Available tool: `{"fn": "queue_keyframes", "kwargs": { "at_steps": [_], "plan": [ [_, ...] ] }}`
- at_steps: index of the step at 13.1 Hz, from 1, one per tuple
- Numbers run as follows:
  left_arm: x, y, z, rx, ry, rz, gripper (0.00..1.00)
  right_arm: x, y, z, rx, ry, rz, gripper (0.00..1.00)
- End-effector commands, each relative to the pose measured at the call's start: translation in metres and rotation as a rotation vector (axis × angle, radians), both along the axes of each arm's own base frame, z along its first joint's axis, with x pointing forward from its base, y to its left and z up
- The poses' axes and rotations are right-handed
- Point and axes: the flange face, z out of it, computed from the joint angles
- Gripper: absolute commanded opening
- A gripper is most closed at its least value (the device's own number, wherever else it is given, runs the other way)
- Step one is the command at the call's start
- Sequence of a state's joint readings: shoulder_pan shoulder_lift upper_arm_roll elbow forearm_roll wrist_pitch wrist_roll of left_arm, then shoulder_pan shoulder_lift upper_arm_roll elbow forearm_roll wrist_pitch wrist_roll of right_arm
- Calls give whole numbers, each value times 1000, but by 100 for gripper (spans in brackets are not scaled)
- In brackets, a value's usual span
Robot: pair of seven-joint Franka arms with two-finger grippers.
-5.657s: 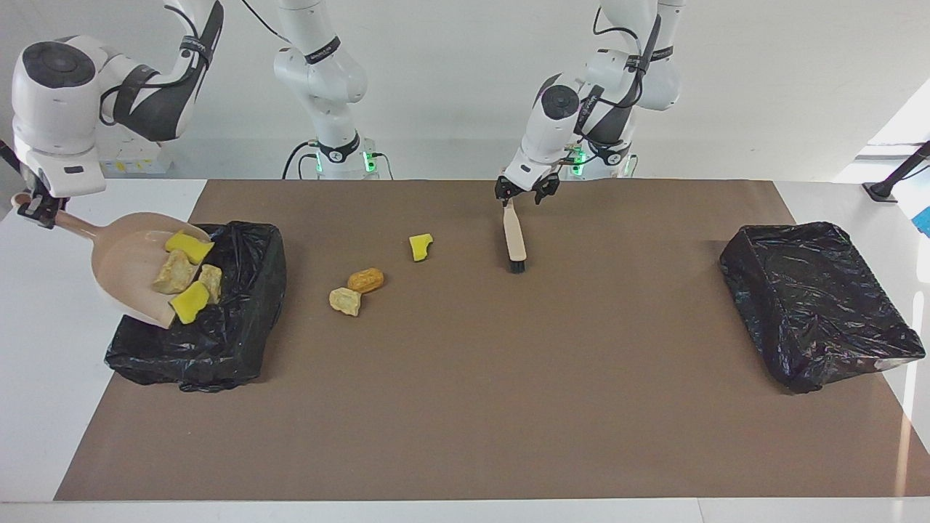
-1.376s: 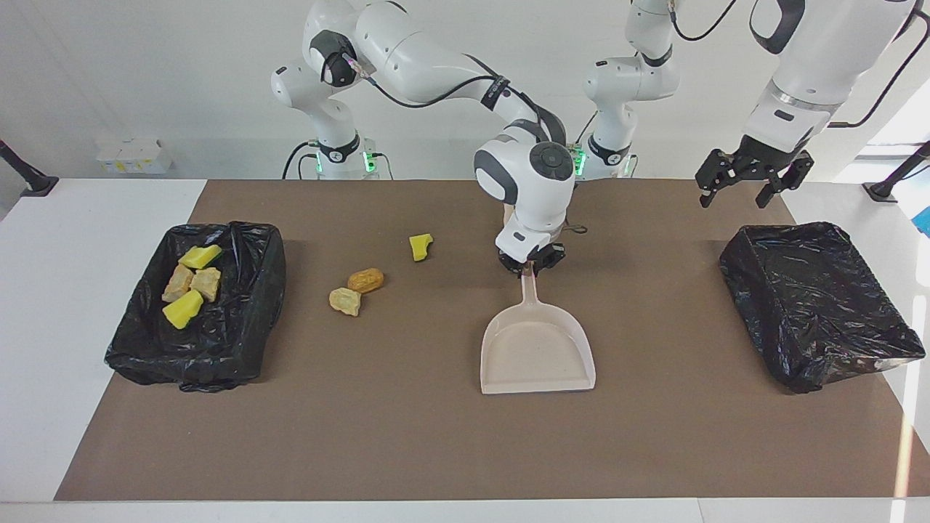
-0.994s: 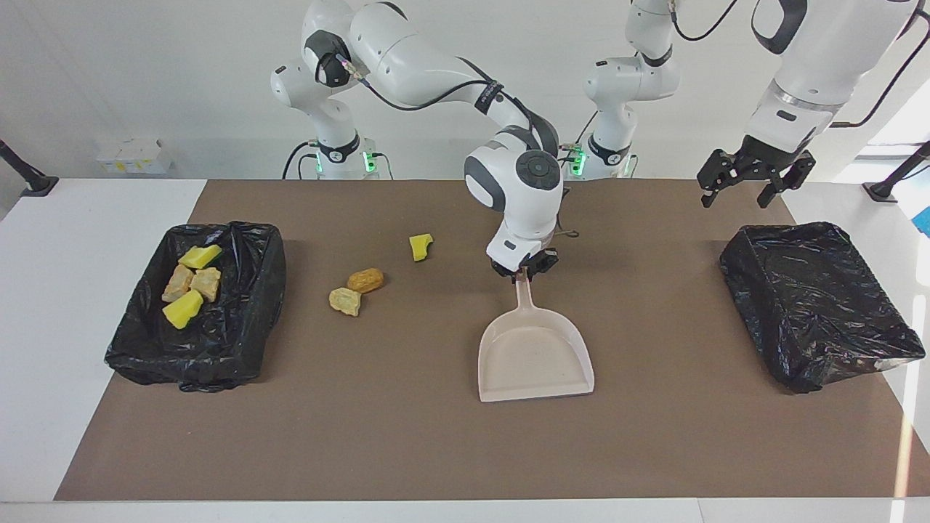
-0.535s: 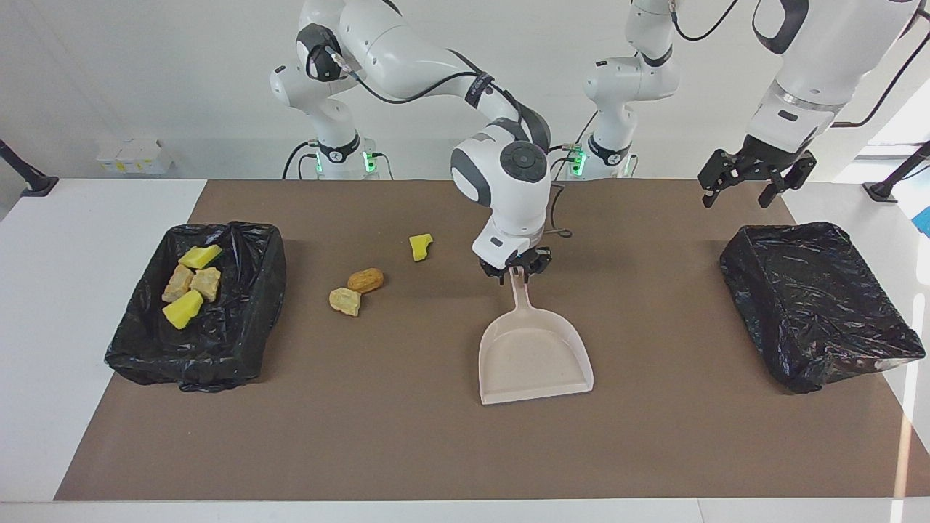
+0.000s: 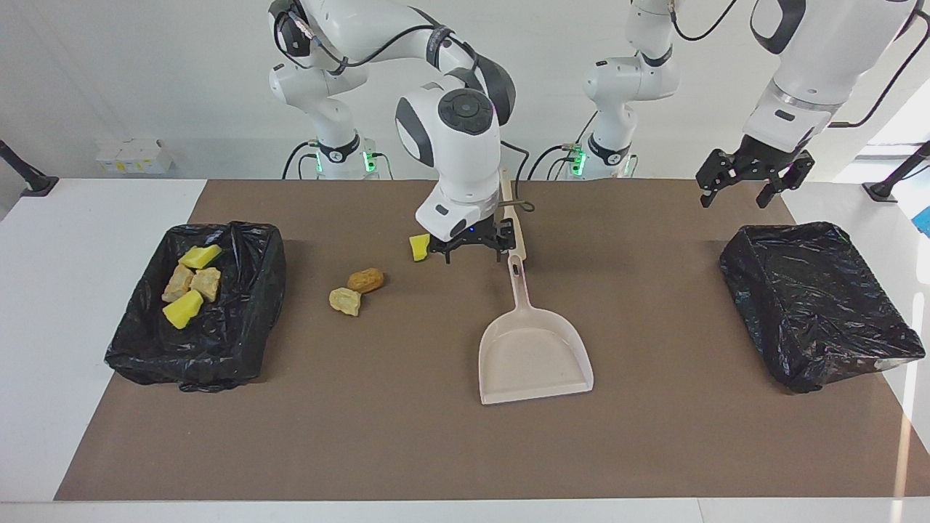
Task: Sweep and dump trash in bin
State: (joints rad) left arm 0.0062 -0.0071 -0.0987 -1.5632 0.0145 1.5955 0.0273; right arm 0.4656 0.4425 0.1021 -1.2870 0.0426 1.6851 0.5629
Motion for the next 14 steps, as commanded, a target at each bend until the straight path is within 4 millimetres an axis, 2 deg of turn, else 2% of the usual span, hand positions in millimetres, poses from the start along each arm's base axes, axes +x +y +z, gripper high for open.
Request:
{"fn": "queue_keyframes", "kwargs": {
  "at_steps": [1,2,3,6,7,8,9,10,12,14],
  "plan": [
    [-3,3,2,8,-3,-67,100,-22,-6,12,69,117,0,100],
    [-3,3,2,8,0,-67,100,-30,-3,19,63,119,-7,100],
    [-4,4,1,8,2,-66,100,-44,6,16,48,133,-18,100],
    [-4,4,0,8,3,-67,100,-123,40,2,30,97,-66,100],
    [-4,5,0,8,5,-67,100,-153,45,-13,43,65,-62,100],
    [-4,5,0,8,3,-69,100,-168,40,-29,67,34,-63,100],
    [-4,5,-1,9,5,-73,100,-186,46,-46,66,28,-51,100],
    [-4,5,-1,9,3,-70,100,-208,68,-56,61,36,-14,100],
    [-4,5,-4,9,6,-70,100,-229,75,-73,41,47,-33,100],
    [2,-1,-6,7,5,-77,100,-266,80,-103,-15,71,-33,100]
  ]
}}
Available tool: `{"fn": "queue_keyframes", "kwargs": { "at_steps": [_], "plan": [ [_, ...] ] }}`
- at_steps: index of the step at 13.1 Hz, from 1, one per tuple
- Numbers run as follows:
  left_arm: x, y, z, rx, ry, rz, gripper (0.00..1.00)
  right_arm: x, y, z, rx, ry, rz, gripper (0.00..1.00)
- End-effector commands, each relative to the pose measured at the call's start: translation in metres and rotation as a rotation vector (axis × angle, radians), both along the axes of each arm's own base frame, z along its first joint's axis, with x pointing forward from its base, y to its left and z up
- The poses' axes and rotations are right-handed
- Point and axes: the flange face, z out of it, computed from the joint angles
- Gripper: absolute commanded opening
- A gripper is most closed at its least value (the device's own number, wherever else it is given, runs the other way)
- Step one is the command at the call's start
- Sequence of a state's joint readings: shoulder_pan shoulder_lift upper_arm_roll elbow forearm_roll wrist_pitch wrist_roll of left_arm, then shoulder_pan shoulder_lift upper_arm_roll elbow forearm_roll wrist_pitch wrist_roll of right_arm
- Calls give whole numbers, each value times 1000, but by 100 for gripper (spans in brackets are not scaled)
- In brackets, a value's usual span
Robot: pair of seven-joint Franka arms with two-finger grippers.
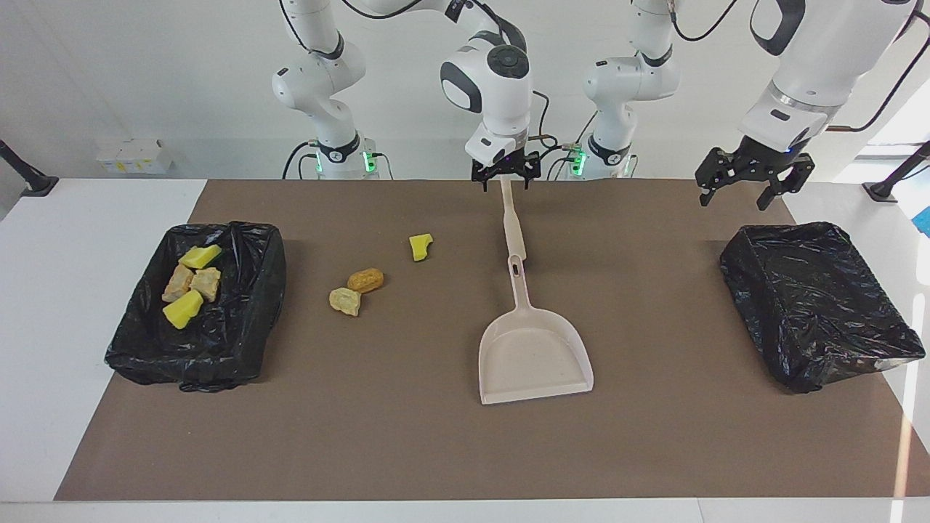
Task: Sweep and dump trash in bin
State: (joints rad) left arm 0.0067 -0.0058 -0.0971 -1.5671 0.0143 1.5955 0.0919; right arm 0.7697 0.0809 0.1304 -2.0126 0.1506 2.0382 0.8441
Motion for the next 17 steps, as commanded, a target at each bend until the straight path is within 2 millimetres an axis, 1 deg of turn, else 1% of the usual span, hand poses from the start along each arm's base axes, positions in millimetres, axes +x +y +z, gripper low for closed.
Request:
{"fn": "queue_keyframes", "kwargs": {
  "at_steps": [1,2,3,4,5,6,7,8,15,17],
  "plan": [
    [5,-6,-7,8,3,-20,100,-44,0,-39,-5,-8,-24,100],
    [11,-11,-19,6,23,-25,100,-49,1,-53,13,-28,-24,100],
    [14,-22,-22,0,11,-30,100,-53,3,-58,17,-32,-19,99],
    [19,-31,-24,-5,-22,-34,100,-53,3,-58,16,-31,-17,94],
    [22,-35,-28,-8,-38,-42,100,-55,2,-59,11,-29,-14,85],
    [28,-41,-35,-10,-44,-51,100,-57,1,-63,3,-24,-11,74],
    [31,-46,-37,-21,-59,-60,100,-61,2,-69,-7,-16,-5,58],
    [33,-47,-40,-32,-73,-60,100,-62,2,-68,-6,-17,-3,49],
    [34,-49,-48,-44,-79,-60,100,-60,3,-69,7,-23,5,49],
    [34,-51,-55,-44,-81,-63,100,-59,3,-71,7,-20,21,49]
  ]
}}
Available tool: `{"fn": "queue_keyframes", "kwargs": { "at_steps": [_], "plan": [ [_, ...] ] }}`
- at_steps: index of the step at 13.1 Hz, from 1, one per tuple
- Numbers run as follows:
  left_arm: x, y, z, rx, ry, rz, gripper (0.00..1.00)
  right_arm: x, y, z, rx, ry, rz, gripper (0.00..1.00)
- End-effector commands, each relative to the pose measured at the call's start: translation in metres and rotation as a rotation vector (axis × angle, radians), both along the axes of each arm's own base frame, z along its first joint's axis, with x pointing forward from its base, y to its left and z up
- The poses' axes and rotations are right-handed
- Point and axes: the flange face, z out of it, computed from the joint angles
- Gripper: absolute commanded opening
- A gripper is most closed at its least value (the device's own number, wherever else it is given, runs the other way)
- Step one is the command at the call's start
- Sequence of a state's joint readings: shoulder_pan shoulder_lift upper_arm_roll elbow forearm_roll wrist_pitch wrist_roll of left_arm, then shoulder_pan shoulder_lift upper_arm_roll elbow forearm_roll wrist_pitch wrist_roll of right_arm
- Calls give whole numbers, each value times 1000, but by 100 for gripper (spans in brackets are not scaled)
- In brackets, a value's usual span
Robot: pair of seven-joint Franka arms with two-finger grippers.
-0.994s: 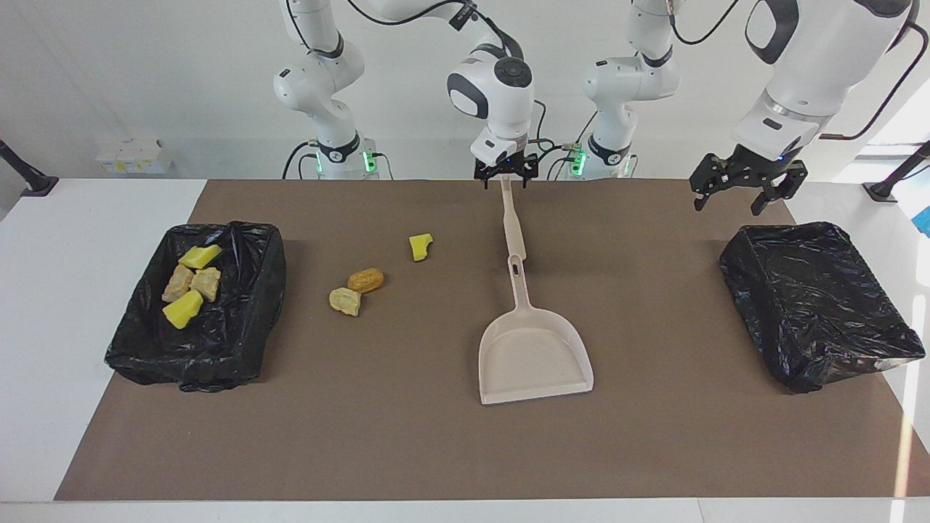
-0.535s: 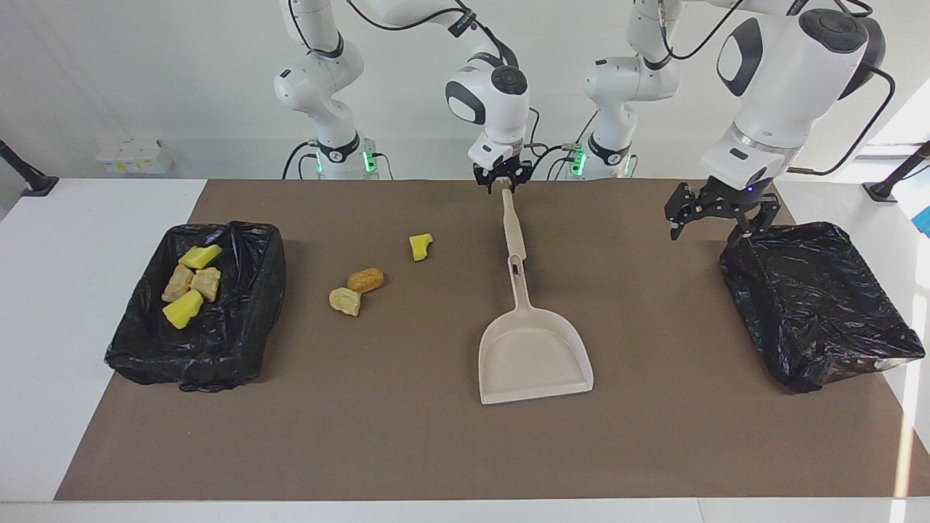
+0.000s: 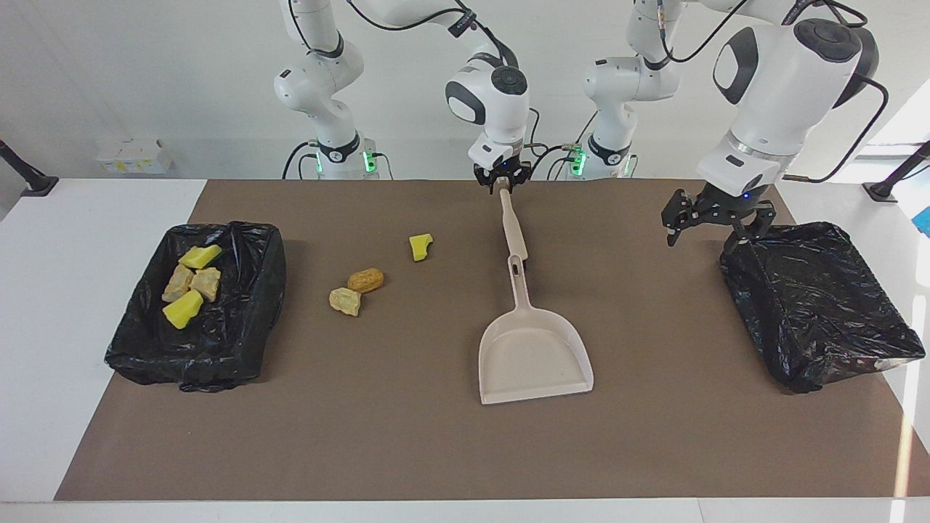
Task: Sweep and dump trash in bin
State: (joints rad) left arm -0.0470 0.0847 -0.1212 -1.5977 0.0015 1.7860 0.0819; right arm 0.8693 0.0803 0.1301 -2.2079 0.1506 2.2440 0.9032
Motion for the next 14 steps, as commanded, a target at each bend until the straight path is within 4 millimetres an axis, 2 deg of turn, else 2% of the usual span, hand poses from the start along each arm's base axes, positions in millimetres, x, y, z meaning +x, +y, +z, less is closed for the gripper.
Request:
{"fn": "queue_keyframes", "kwargs": {
  "at_steps": [1,2,3,6,8,9,11,12,13,14],
  "plan": [
    [-2,-3,-9,-12,-19,3,100,0,-2,0,23,-4,14,37],
    [-1,-4,-12,-12,-17,0,100,0,-2,-1,25,-4,36,6],
    [-1,-5,-15,-13,-14,-1,100,0,-2,-1,31,0,39,0],
    [1,-19,-22,-36,-17,-6,100,4,5,3,40,-4,22,0],
    [5,-41,-40,-38,-4,-34,100,11,4,12,44,-20,-24,0],
    [6,-53,-53,-37,9,-43,100,15,0,23,54,-30,-52,0],
    [4,-74,-71,-40,8,-57,100,35,-25,58,77,-56,-109,0],
    [3,-94,-86,-40,15,-36,100,38,-36,68,59,-42,-121,0],
    [2,-118,-101,-40,20,-11,100,44,-52,78,39,-31,-145,0],
    [3,-134,-115,-37,14,9,100,52,-71,84,24,-30,-174,0]
  ]
}}
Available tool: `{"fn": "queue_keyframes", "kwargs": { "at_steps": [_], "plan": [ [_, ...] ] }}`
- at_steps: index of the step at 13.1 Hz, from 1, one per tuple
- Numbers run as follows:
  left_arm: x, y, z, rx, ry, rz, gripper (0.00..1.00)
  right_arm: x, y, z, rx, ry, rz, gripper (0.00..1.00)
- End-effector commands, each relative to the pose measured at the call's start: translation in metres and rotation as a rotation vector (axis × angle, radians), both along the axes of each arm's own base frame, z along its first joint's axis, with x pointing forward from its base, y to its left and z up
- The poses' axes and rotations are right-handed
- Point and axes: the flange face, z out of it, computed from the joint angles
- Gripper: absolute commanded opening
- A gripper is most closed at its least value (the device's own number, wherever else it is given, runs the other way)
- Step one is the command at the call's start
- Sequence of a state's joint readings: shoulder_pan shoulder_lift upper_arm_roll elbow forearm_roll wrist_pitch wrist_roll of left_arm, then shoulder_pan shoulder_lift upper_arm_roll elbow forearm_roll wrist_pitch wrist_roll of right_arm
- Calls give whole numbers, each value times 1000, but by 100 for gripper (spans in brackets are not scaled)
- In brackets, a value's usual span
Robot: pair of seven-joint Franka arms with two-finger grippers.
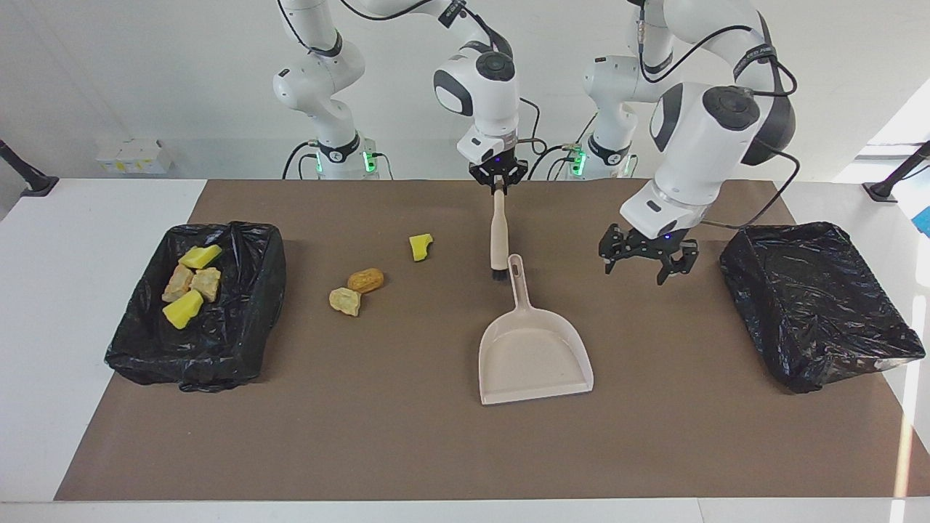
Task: Sweep and dump trash in bin
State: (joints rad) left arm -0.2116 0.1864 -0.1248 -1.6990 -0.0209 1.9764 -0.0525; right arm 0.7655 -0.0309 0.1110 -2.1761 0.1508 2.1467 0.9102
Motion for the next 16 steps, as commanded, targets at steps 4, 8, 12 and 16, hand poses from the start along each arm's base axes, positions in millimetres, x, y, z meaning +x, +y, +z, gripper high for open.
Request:
{"fn": "queue_keyframes", "kwargs": {
  "at_steps": [4,8,12,16],
  "plan": [
    [-10,-78,-56,1,2,84,100,-7,-85,23,-106,-10,-111,0],
    [-46,-140,-97,15,4,175,100,-19,-126,4,-194,15,-274,0],
    [-83,-152,-136,50,34,230,86,-34,-123,4,-239,60,-488,0],
    [-92,-157,-135,43,31,254,63,-69,-62,-8,-148,14,-354,0]
  ]
}}
